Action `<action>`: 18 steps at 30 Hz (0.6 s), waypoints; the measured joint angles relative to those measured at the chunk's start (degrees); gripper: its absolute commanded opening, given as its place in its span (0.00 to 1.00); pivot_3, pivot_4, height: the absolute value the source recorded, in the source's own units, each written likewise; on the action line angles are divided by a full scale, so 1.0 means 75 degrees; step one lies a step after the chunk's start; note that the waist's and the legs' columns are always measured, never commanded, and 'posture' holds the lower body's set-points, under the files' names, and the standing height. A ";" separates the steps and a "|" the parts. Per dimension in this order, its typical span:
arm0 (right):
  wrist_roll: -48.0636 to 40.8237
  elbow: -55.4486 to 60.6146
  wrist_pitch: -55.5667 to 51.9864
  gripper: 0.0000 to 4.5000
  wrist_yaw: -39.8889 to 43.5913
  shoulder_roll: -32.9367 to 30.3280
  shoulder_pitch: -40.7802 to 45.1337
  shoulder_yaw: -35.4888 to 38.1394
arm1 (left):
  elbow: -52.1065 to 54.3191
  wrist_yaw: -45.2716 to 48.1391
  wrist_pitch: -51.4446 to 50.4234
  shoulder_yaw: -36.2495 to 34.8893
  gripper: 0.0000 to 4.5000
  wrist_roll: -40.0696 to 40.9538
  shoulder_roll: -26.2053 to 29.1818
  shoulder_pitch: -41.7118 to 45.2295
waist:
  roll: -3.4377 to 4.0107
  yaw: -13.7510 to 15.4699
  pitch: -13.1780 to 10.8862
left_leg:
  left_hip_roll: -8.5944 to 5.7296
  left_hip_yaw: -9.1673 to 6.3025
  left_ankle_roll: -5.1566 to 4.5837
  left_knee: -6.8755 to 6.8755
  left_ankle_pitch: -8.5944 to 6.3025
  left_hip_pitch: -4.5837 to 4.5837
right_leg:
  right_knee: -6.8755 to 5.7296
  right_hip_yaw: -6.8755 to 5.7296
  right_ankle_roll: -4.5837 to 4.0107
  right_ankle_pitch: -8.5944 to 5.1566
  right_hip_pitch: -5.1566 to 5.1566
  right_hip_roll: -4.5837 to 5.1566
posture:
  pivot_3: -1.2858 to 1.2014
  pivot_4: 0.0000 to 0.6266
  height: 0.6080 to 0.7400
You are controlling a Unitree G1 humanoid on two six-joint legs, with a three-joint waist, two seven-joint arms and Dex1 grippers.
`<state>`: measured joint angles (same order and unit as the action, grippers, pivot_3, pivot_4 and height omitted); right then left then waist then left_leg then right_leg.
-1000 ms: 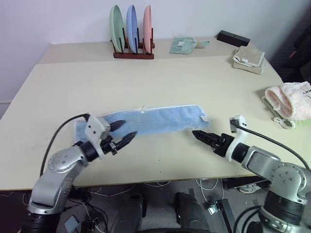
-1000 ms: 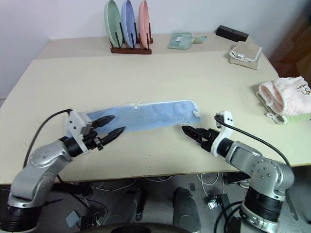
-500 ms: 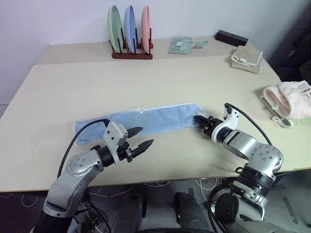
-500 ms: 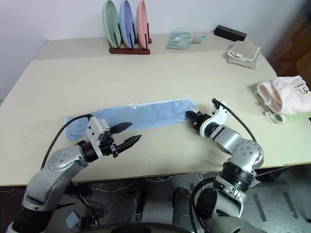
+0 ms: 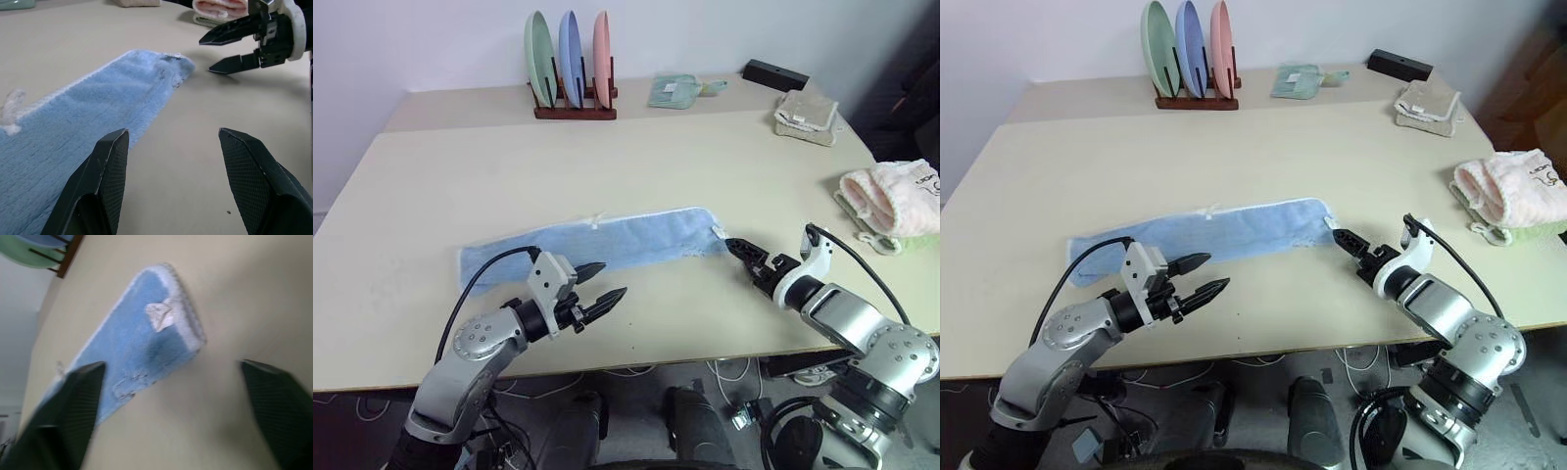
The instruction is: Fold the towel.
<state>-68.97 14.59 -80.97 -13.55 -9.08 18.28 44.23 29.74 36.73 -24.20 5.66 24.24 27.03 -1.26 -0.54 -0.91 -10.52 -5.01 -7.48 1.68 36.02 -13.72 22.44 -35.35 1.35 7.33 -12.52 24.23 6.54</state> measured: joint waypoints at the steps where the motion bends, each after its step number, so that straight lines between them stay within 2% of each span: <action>1: -0.0049 0.0001 0.0024 0.99 -0.0134 0.0001 -0.0017 -0.0030 | -0.0019 0.0028 0.0004 0.0019 0.66 -0.0003 0.0000 0.0000 | 0.0000 0.0006 0.0000 | 0.0000 0.0001 0.0000 0.0001 0.0000 0.0000 | 0.0000 0.0001 0.0000 0.0000 0.0000 0.0000 | 0.52 0.24 1.00; 12: -0.1041 -0.0033 0.0746 0.99 -0.1053 -0.0277 -0.0343 -0.0668 | -0.0057 0.0076 0.0105 0.0033 0.66 -0.0012 0.0001 0.0000 | 0.0001 0.0015 0.0001 | 0.0000 -0.0003 0.0000 0.0001 0.0000 0.0001 | 0.0004 0.0001 -0.0007 -0.0004 -0.0001 0.0001 | 0.52 0.24 1.00; 16: -0.0817 -0.0997 0.1468 0.99 -0.1465 0.0426 0.0615 -0.1284 | -0.0121 0.0062 0.0113 0.0080 0.66 -0.0077 -0.0019 0.0238 | -0.0001 -0.0154 0.0004 | 0.0015 -0.0002 0.0000 0.0002 0.0000 -0.0008 | 0.0004 0.0007 -0.0018 -0.0003 -0.0001 -0.0023 | 0.52 0.24 1.00; 18: -0.0805 -0.1218 0.1592 0.99 -0.1492 0.0470 0.0805 -0.1597 | -0.0121 0.0054 0.0114 0.0102 0.66 -0.0104 -0.0031 0.0265 | 0.0006 -0.0164 0.0007 | 0.0023 -0.0002 -0.0001 -0.0009 0.0000 -0.0007 | 0.0004 0.0005 -0.0006 0.0002 0.0000 -0.0026 | 0.52 0.24 1.00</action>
<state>-75.01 5.46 -69.03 -24.74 -5.56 24.32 32.25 28.83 37.13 -23.34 6.42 23.46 26.79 0.73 -0.49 -2.13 -10.47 -4.84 -7.49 1.68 35.95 -13.72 22.39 -35.32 1.39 7.28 -12.51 24.23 6.35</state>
